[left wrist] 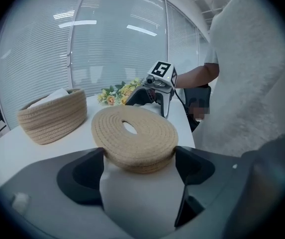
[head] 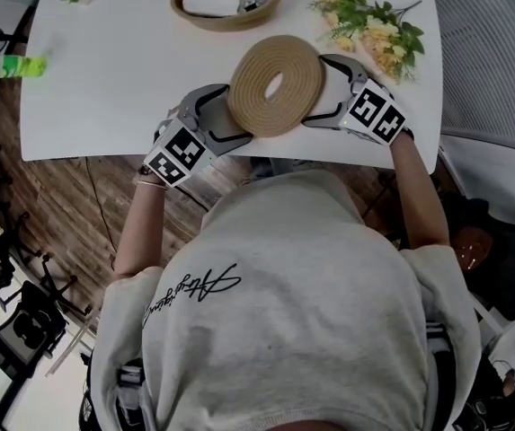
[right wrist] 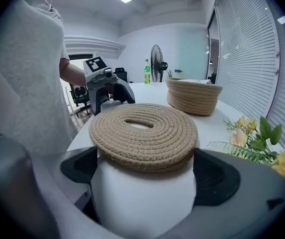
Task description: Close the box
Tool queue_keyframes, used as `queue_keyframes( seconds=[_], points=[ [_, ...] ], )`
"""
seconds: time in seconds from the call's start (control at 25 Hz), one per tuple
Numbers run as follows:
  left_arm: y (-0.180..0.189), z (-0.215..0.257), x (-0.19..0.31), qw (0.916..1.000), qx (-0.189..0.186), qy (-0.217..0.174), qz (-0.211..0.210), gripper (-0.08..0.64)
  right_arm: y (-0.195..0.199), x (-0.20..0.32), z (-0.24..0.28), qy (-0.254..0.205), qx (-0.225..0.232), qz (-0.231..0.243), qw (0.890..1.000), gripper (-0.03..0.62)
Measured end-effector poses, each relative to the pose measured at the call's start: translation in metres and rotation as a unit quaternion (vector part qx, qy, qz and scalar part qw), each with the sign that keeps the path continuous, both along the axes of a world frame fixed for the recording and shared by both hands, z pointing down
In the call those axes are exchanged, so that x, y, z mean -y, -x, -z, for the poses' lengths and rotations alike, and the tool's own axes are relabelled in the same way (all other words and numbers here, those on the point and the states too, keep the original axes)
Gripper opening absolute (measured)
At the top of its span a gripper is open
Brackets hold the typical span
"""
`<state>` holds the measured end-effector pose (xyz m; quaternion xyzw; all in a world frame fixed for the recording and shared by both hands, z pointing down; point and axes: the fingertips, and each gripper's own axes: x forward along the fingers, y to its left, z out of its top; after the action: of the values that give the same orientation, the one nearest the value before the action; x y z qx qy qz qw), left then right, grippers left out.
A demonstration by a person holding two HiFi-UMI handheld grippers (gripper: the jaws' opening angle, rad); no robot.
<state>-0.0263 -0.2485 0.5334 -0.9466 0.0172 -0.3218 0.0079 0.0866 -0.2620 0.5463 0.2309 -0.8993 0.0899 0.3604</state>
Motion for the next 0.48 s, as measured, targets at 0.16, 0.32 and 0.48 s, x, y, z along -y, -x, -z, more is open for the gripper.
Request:
queue_keyframes(
  seconds=[0.16,0.32,0.48],
  points=[
    [-0.0022,-0.0025,0.0014,0.9999,0.01,-0.004,0.007,0.445,0.0014,0.001,-0.0009,-0.007,-0.001,-0.005,1.0,0.592],
    [-0.0017,-0.0014,0.0023,0.9999,0.008,0.0,0.009,0.445,0.002,0.0017,-0.0009,-0.008,-0.002,-0.008,1.0,0.592],
    [-0.0005,0.002,0.0019,0.9999,-0.004,0.007,0.008,0.442,0.0029,0.0017,0.001,-0.013,0.004,-0.013,1.0,0.592]
  ],
)
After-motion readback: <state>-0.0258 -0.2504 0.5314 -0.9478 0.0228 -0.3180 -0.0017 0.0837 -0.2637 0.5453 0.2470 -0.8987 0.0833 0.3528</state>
